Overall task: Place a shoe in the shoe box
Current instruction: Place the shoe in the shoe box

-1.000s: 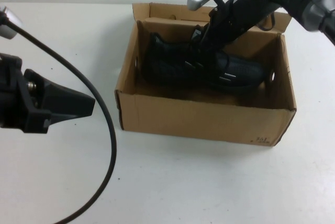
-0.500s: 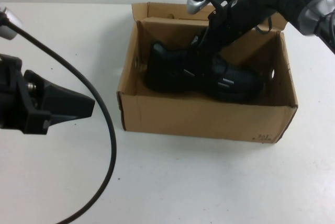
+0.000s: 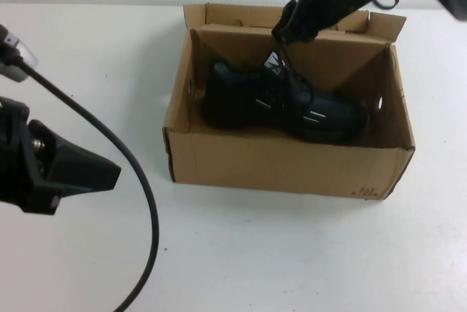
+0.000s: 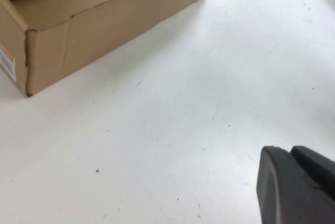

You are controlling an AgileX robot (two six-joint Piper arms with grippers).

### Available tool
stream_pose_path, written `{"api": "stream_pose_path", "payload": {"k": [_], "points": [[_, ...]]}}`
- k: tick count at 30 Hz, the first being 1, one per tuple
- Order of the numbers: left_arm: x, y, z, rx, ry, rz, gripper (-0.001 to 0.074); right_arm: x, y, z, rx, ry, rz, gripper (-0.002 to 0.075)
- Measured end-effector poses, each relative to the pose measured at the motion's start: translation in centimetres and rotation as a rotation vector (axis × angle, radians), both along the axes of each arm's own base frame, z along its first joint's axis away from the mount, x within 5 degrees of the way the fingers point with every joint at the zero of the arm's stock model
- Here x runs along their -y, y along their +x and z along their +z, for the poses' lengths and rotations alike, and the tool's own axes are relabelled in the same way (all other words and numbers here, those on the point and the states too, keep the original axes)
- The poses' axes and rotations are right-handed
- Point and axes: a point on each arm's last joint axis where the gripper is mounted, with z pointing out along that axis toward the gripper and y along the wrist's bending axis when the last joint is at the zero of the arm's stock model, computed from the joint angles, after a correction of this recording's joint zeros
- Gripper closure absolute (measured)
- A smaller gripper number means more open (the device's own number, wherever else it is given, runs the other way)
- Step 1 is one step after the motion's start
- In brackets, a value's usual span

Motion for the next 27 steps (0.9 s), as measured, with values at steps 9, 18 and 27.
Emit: {"api": "stream_pose_path", "payload": {"k": [9, 18, 27], "points": [[-0.1, 0.2, 0.3, 0.078, 0.012, -0.003, 0.0736, 1.2, -4.5, 7.2, 0.036, 0.054, 0.018, 0.0732], [-1.0, -4.5, 3.9, 0.406, 0.062, 0.024, 0.0736, 2.7, -9.4, 12.8, 0.014, 0.119, -0.03, 0.0741], [-2.8, -12.5, 4.7, 0.682, 0.103, 0.185, 0.0736, 4.7, -15.4, 18.1, 0.121, 0.21, -0.064, 0.0741]]}}
